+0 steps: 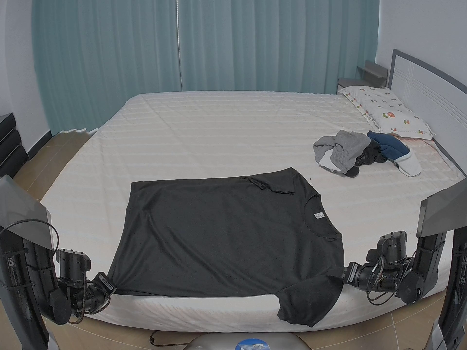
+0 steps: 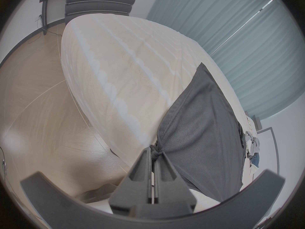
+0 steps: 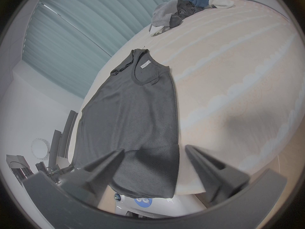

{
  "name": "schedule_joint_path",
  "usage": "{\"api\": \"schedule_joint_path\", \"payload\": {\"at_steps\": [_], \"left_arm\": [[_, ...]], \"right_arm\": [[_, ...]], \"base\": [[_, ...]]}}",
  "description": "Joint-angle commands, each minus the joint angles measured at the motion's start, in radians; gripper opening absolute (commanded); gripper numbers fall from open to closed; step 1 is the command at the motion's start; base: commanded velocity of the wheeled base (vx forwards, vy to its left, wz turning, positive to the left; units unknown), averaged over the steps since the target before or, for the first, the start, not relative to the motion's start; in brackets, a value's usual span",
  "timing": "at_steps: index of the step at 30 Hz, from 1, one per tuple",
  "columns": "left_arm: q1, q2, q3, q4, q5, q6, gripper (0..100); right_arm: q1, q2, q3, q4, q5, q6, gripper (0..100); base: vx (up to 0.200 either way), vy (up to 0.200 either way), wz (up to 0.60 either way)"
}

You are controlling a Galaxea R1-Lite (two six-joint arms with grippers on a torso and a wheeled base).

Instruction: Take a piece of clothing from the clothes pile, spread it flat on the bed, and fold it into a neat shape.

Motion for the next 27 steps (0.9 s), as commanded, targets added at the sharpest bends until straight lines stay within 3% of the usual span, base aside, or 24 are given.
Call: {"api": "schedule_joint_path", "payload": {"at_steps": [1, 18, 21, 27], "left_arm": [[0.0, 0.001, 0.015, -0.002, -0.002, 0.0, 0], [0.0, -0.001, 0.016, 0.017, -0.005, 0.003, 0], [0.0, -0.002, 0.016, 0.045, -0.006, 0.03, 0], [0.0, -0.002, 0.016, 0.049, -0.005, 0.035, 0]], "right_arm": [[-0.001, -0.002, 0.01, 0.01, -0.018, -0.015, 0], [-0.014, -0.161, 0.013, 0.313, -0.064, -0.159, 0], [-0.012, -0.152, 0.004, 0.33, -0.099, -0.176, 0], [-0.008, -0.156, 0.004, 0.336, -0.099, -0.176, 0]], "base": [[0.0, 0.0, 0.0], [0.0, 0.0, 0.0], [0.0, 0.0, 0.0], [0.0, 0.0, 0.0]]}}
